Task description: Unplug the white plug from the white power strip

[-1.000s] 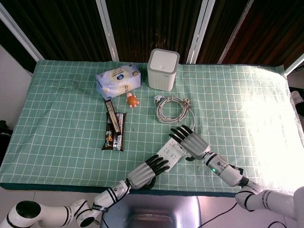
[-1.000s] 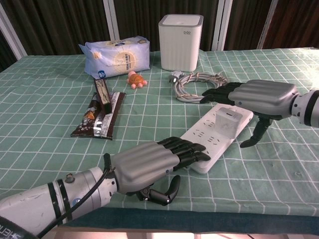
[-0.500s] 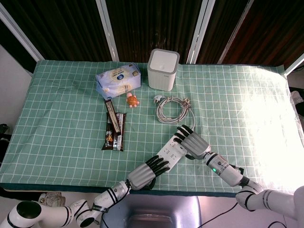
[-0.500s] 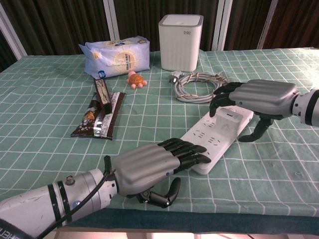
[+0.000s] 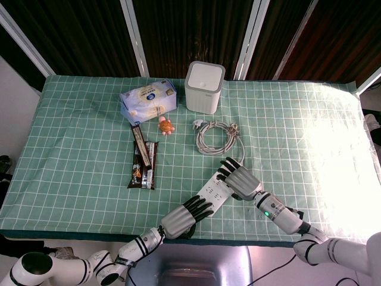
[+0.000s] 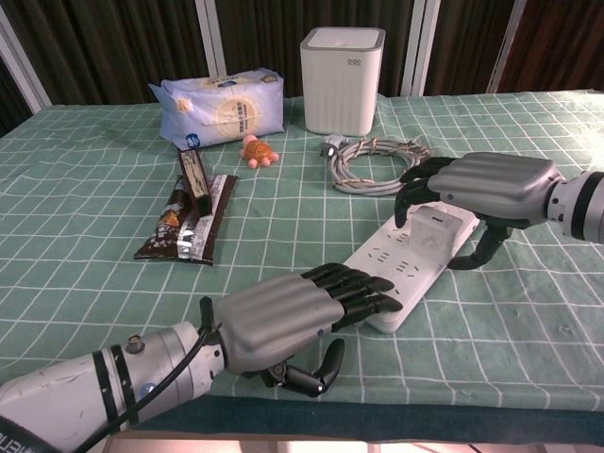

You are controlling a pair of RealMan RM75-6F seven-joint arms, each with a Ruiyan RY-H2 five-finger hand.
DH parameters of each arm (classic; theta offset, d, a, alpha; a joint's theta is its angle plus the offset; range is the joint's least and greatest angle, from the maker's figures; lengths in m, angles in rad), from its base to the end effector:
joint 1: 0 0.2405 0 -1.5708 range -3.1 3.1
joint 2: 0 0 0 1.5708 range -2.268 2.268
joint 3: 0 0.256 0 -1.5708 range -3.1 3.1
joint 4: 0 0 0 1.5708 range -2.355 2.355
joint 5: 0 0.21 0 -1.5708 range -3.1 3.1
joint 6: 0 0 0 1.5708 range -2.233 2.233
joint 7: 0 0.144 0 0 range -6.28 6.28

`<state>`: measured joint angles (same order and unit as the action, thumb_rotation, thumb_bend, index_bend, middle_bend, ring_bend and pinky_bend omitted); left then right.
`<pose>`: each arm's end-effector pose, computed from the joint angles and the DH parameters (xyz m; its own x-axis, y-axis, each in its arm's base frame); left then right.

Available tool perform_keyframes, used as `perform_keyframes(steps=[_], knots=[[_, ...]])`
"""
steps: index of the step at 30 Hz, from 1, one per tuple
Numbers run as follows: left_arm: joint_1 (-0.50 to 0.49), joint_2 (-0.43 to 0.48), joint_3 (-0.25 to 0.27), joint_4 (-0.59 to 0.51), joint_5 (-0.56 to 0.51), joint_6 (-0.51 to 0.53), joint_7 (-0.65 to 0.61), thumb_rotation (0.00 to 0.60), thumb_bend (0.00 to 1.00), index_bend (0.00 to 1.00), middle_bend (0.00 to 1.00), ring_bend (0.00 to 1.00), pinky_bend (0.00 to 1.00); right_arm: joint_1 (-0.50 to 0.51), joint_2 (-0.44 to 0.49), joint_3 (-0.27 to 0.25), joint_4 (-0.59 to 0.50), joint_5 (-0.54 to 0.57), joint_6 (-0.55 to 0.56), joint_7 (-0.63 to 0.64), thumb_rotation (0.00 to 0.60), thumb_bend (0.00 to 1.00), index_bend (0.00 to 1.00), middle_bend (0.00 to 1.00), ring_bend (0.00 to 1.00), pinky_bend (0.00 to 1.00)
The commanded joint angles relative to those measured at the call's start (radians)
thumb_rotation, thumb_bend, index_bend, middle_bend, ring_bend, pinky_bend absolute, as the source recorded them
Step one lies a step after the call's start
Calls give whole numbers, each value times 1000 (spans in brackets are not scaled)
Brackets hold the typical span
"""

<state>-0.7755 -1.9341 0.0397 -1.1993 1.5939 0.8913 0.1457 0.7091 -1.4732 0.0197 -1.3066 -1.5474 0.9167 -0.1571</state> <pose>-0.0992 0.2383 -0.1549 0.5755 0.3375 0.7449 0.6102 -0.7836 -0.1164 -0.1970 -0.3270 -0.0097 0.6968 -0.1798 0.6944 -0.6269 -0.6230 0.4678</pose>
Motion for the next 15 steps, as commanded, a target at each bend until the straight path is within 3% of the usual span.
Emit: perform_keyframes(steps=[1,15], knots=[[0,-1,0,0,-1,0,1,362,799,0,0,0,90,1,-2,-1,0,-2,2,0,600,347,431,311,116,144],[1,-1,2,5,-4,0,1,362,799,0,0,0,90,3,-2,-13,-11,-14,7,2,600,489,566,355,190,177]])
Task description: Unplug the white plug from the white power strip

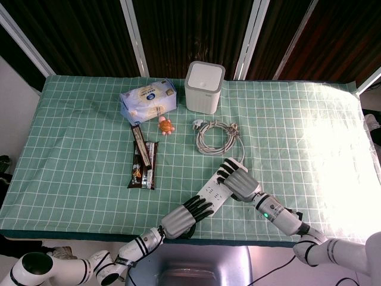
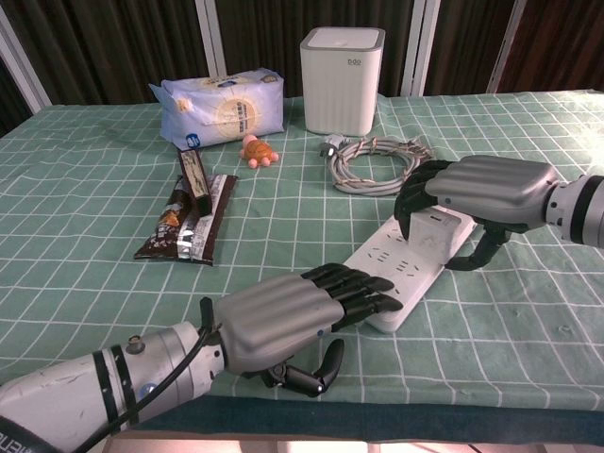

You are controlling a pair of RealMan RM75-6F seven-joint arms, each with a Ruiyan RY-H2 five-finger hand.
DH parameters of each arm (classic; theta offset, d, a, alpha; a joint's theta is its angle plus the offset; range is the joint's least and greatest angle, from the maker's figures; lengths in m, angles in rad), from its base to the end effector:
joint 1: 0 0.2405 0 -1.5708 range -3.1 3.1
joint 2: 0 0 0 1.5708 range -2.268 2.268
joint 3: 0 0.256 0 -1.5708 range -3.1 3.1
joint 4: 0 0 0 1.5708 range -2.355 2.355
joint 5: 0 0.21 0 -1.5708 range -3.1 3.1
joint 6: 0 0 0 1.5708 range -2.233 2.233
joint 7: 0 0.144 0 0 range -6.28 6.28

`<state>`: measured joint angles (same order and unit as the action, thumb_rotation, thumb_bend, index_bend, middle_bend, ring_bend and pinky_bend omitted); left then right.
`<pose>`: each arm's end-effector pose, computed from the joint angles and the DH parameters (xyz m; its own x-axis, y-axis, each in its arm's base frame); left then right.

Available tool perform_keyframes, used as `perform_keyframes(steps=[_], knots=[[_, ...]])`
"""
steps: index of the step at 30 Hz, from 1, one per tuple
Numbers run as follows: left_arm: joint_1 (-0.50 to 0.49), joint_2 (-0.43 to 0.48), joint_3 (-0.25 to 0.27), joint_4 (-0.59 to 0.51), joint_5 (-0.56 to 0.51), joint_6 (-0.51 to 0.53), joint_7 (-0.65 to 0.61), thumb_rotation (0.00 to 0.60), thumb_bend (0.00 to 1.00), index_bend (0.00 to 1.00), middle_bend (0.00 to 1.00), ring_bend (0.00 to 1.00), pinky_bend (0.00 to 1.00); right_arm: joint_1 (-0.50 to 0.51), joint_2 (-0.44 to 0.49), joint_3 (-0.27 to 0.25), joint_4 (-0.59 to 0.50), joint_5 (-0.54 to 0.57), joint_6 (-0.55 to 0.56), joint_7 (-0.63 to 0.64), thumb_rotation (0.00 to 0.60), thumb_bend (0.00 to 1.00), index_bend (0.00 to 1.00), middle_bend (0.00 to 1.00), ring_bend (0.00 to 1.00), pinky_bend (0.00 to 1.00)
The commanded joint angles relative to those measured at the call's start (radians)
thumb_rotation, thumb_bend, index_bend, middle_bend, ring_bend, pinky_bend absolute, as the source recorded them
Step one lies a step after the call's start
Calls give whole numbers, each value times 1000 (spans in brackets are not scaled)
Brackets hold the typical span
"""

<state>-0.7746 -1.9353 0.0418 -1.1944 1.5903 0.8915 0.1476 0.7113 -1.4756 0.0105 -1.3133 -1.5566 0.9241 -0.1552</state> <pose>-0.1007 0.2388 -0.1554 0.5784 0.3369 0.7429 0.6114 -0.7819 -0.1214 -0.1948 -0.3235 -0.0119 0.6957 -0.1791 0.6957 -0.6218 -0.6351 0.4583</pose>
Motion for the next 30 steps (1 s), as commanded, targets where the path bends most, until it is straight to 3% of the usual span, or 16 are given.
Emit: perform_keyframes(steps=[1,6,11,16,30], knots=[[0,0,1,0,0,0,-1,361,798,0,0,0,90,1,1,-6,-7,-9,2,0,600,491,568,355,191,177],[1,0,3,2,-1,-1,-2,364,799,0,0,0,90,-1,3,-10,-14,-20,16,2,600,505,605,380,218,200],[2,-5,8,8,0,-4,-1,359,799,0,0,0,89,-5,-1,-9,-16,-13,19,-9,600,514,737,477,320,335],[2,-10,11,16,1,-5,-2,362,799,0,0,0,90,-10,-2,-6,-23,-3,23,-23,600,513,827,544,376,377],[4,-28,19,39,5,-9,8,359,799,0,0,0,90,-18,12,7,-66,29,26,-44,600,513,943,630,474,429]])
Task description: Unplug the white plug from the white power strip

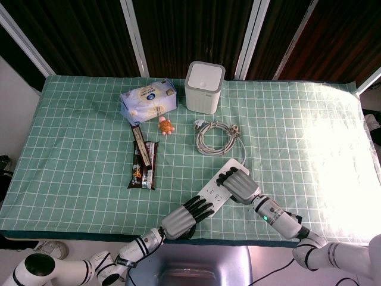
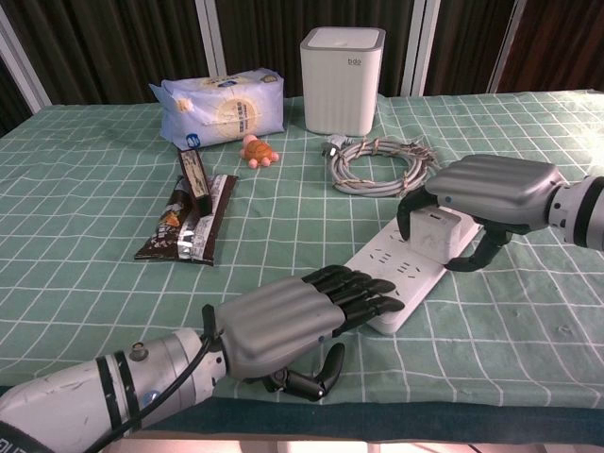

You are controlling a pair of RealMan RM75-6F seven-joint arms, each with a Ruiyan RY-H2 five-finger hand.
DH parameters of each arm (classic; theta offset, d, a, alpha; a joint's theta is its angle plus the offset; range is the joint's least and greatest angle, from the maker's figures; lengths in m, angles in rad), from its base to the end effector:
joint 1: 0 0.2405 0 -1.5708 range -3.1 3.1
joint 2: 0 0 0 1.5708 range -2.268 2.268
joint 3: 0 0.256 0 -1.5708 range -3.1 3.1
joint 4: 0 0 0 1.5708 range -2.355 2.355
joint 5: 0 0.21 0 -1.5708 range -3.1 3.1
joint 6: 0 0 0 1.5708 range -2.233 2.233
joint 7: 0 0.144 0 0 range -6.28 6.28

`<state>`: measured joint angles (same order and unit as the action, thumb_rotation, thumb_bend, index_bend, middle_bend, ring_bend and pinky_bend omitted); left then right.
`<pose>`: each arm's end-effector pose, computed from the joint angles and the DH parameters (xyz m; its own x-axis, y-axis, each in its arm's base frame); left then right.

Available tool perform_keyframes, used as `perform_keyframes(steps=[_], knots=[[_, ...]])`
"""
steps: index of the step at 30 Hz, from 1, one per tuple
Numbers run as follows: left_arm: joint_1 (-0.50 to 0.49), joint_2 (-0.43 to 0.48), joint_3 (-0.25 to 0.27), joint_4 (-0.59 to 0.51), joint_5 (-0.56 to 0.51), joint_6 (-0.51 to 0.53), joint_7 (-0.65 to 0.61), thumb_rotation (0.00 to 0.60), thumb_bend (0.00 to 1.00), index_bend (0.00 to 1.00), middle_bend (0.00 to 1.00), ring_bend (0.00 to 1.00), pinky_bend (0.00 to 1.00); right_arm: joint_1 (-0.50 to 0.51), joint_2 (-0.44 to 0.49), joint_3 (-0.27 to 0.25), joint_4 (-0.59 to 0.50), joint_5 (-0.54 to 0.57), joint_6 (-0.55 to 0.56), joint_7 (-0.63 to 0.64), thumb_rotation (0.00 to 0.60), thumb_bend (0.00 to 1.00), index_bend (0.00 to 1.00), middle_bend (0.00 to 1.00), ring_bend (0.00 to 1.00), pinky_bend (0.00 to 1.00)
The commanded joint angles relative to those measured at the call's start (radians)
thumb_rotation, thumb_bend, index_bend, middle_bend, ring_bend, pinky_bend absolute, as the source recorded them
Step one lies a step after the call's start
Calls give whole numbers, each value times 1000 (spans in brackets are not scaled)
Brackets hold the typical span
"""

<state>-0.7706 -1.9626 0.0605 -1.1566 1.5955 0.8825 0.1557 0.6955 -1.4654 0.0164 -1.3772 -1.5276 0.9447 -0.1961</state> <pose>-0.1053 0.2335 -0.1645 0.6053 0.3329 0.7231 0.5957 -0.7919 -0.1341 -0.1878 -0.3148 -0.0105 0.6705 -0.1832 0.7189 -0.6444 -0.6239 0.4421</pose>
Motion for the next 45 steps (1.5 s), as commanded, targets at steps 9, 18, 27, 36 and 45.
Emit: perform_keyframes(steps=[9,18,27,36,45], knots=[[0,-8,1,10,1,-4,0,358,799,0,0,0,90,-6,6,4,-21,9,6,4,600,498,945,632,475,438],[-1,-9,1,13,2,-4,-1,352,799,0,0,0,89,-9,16,14,-43,21,10,41,600,495,945,632,475,440],[-3,-13,0,10,2,-8,9,357,799,0,0,0,90,-15,23,21,-49,3,44,59,600,495,945,632,475,440],[-4,-21,-1,16,0,-13,14,357,798,0,0,0,90,-21,39,20,-57,-17,67,87,600,495,945,632,475,440],[-3,-13,-6,7,6,4,12,361,799,0,0,0,90,-37,71,8,-76,-48,106,103,600,495,945,632,475,439]])
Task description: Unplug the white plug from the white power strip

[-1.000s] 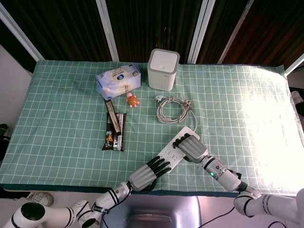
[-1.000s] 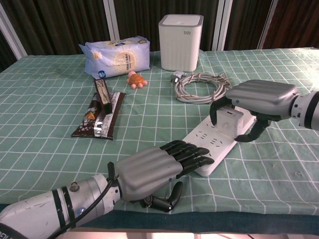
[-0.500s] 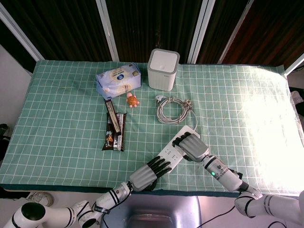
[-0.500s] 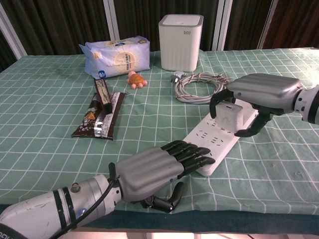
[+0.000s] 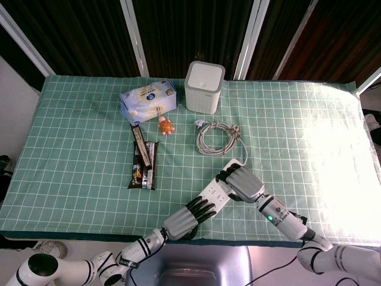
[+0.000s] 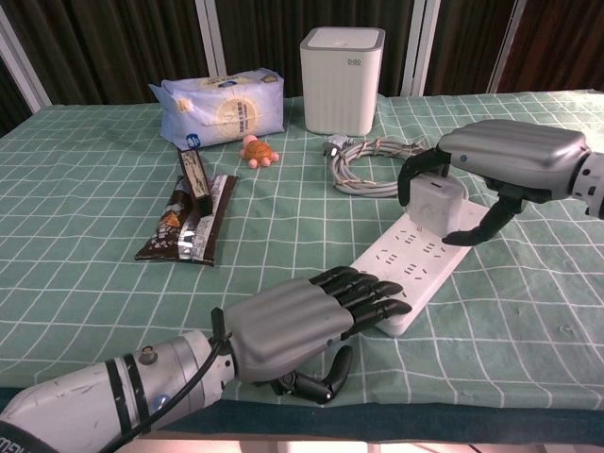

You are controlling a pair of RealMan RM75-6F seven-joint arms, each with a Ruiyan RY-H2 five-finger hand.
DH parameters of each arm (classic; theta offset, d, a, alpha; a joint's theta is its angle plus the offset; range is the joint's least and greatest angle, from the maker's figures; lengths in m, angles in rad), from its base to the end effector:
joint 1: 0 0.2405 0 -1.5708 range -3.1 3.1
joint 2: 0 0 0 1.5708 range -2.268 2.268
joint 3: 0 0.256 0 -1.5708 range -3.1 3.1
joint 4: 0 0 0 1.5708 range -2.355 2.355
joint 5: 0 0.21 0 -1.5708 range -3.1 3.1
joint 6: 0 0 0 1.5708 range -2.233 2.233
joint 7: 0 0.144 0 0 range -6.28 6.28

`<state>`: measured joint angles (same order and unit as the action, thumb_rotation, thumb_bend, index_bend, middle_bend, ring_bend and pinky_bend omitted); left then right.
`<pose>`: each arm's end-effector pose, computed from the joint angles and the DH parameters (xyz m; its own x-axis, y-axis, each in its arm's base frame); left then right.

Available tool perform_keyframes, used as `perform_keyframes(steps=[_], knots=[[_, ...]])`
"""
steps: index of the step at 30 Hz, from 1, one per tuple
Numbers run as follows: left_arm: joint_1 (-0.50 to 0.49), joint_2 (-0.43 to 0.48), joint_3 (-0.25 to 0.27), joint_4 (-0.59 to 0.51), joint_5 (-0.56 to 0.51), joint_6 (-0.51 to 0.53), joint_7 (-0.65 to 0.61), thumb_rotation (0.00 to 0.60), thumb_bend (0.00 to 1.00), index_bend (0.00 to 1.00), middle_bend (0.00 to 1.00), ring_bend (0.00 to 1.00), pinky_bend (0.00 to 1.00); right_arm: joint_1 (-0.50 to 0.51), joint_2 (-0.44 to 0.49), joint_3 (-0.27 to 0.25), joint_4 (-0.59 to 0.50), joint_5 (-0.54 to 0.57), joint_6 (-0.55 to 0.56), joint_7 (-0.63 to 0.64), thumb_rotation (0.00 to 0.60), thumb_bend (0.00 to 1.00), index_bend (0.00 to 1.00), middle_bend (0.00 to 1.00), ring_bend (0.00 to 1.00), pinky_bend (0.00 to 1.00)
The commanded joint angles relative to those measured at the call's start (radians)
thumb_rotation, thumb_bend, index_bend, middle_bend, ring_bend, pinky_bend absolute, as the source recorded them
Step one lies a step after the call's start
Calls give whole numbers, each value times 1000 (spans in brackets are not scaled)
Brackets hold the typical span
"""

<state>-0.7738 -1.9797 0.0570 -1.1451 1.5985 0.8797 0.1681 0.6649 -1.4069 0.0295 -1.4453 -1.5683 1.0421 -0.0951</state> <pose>-0.1014 0.2319 -0.1685 0.6111 0.3223 0.7230 0.5845 -0.7997 -0.1376 -0.1802 -0.3097 0.0152 0.5601 -0.1674 0.8113 -0.7081 -0.6051 0.3639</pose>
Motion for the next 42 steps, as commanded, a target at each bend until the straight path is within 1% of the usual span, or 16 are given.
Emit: perform_keyframes(steps=[1,4,10,17,21,22,24,26,28,29,30,31,34,36,38,42], knots=[[0,8,-4,-8,5,12,-1,358,799,0,0,0,90,-9,20,-8,-9,-12,13,-1,600,494,944,632,475,440],[-1,24,-12,-23,15,35,0,352,800,0,0,0,90,-23,49,-25,-10,-29,28,-15,600,494,945,632,475,439],[2,73,-29,-75,30,85,-2,344,799,0,0,0,90,-60,102,-79,21,-62,42,-50,600,494,944,632,475,440],[5,110,-40,-114,29,105,4,343,800,0,0,0,90,-105,132,-130,81,-93,55,-146,600,478,944,632,475,440],[6,120,-46,-120,26,114,0,338,799,0,0,0,90,-120,132,-141,101,-87,38,-212,600,459,912,632,467,440],[6,123,-48,-121,26,116,-2,337,798,0,0,0,90,-121,132,-143,103,-81,25,-227,600,454,890,632,452,440],[7,129,-51,-124,27,124,-5,338,797,0,0,0,90,-119,135,-147,100,-69,-7,-259,600,448,841,632,416,440],[9,136,-52,-129,30,134,-8,337,791,0,0,0,90,-116,139,-150,97,-54,-38,-288,600,435,772,601,377,434],[13,144,-53,-135,34,146,-10,334,774,0,0,0,90,-113,148,-150,83,-34,-72,-303,600,410,593,464,304,393],[15,150,-53,-139,35,152,-12,329,755,0,0,0,90,-112,154,-148,72,-19,-88,-309,600,388,483,382,258,359],[16,154,-53,-143,36,157,-12,327,743,0,0,0,90,-112,159,-146,63,-10,-94,-311,600,372,409,331,226,339],[18,159,-54,-146,37,162,-12,322,720,0,0,0,90,-112,163,-143,55,-9,-93,-307,600,342,287,251,176,310],[24,177,-55,-158,37,176,-12,308,674,0,0,0,92,-120,183,-140,36,-24,-63,-262,600,281,68,125,87,264],[28,192,-57,-167,39,187,-14,304,657,0,0,0,93,-126,208,-143,13,-32,-46,-209,600,246,6,64,42,232],[34,211,-58,-179,41,202,-17,304,634,0,0,0,93,-133,242,-145,-13,-38,-28,-170,600,213,0,14,7,202],[53,264,-55,-217,51,241,-24,304,621,0,0,0,93,-155,312,-150,-69,-46,10,-134,600,166,0,0,0,161]])
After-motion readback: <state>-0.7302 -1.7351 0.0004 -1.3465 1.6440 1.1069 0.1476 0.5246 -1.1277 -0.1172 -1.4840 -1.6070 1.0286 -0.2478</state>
